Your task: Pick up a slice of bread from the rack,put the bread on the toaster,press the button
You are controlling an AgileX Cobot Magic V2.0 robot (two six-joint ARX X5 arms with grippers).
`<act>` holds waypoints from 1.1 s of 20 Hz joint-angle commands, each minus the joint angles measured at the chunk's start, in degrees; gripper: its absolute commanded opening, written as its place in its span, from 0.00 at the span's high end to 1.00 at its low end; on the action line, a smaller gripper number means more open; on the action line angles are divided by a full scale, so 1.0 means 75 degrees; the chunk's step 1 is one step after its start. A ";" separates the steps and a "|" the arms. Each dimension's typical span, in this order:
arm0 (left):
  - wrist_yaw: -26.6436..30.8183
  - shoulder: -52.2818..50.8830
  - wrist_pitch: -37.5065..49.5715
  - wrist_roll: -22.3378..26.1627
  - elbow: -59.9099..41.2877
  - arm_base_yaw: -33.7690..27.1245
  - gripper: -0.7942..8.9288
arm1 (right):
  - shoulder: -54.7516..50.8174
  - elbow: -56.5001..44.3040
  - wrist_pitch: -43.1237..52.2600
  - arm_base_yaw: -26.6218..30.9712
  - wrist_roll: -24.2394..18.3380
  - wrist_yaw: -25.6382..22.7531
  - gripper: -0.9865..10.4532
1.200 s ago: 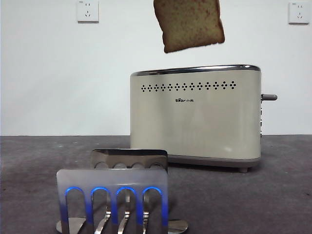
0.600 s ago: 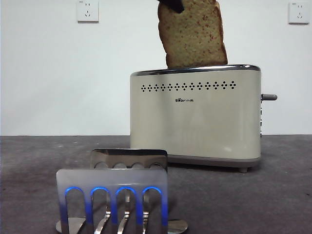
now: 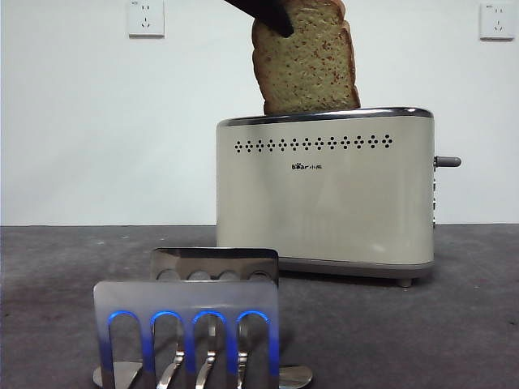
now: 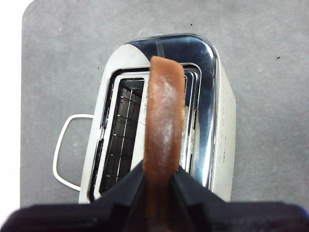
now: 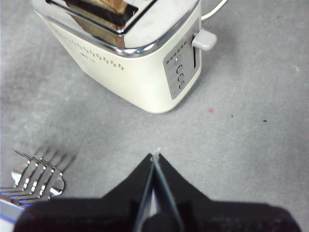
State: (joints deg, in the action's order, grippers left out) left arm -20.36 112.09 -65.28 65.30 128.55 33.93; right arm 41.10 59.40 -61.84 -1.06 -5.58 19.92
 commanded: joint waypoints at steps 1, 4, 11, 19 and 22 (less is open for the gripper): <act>-0.0055 0.0262 0.0108 -0.0038 0.0020 0.0000 0.93 | 0.0061 0.0015 0.0035 -0.0012 -0.0125 0.0009 0.91; -0.0055 0.0437 0.0166 -0.0041 0.0020 0.0032 0.93 | 0.0099 0.0015 0.0044 -0.0012 -0.0154 0.0009 0.91; -0.0020 0.0758 0.0353 -0.0073 0.0020 0.0082 0.93 | 0.0099 0.0015 0.0061 -0.0012 -0.0280 0.0009 0.91; 0.0545 0.0758 0.0889 -0.0192 0.0020 0.0189 0.93 | 0.0105 0.0015 0.0020 -0.0012 -0.0286 0.0009 0.91; 0.0519 0.0755 0.0810 -0.0224 0.0023 0.0216 0.93 | 0.0105 0.0015 0.0003 -0.0012 -0.0286 0.0009 0.91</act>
State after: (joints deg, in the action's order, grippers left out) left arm -16.43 115.87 -58.87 64.23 129.32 35.11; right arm 41.93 59.40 -61.91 -1.06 -7.22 19.92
